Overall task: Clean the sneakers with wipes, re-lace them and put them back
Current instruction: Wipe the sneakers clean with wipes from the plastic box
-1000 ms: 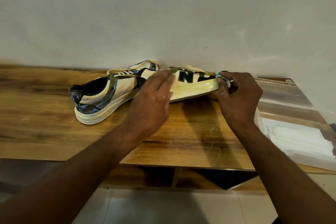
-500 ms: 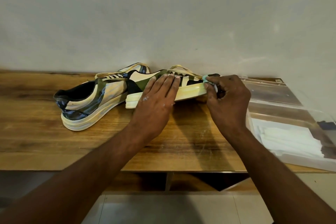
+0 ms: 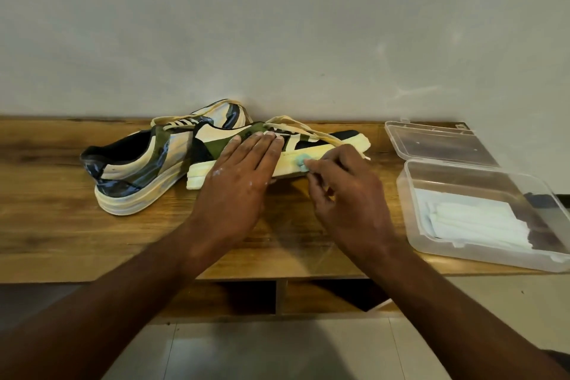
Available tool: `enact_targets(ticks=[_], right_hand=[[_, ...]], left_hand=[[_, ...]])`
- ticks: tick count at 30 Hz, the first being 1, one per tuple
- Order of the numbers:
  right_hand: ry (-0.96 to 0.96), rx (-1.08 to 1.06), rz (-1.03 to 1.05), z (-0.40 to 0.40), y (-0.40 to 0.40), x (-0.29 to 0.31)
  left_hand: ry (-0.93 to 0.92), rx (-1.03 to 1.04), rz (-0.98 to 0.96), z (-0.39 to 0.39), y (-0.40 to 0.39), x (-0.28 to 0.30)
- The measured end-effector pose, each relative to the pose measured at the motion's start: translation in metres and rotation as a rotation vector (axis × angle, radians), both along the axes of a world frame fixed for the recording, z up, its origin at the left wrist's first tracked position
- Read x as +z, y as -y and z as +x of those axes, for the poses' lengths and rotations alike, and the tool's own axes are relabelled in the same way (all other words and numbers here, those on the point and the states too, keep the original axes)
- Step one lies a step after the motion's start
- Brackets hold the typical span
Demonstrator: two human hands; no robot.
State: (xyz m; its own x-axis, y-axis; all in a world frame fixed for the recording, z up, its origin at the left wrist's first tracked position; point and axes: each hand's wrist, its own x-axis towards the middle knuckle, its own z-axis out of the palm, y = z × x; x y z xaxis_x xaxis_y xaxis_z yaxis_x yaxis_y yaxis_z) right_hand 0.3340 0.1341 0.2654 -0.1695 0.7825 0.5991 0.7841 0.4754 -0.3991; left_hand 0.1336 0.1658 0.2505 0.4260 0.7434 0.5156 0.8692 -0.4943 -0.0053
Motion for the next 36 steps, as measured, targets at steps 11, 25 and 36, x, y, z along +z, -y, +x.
enact_targets(ticks=[11,25,36], right_hand=[[-0.110,-0.125,-0.028,-0.018,-0.009,0.015],[-0.215,-0.241,0.001,-0.004,-0.021,0.014],[-0.263,-0.399,-0.028,0.043,-0.045,0.020]], left_hand=[[0.039,-0.012,-0.033,0.002,0.000,-0.005],[0.080,-0.003,-0.029,0.007,-0.002,-0.005],[0.064,-0.017,-0.030,0.005,-0.006,-0.007]])
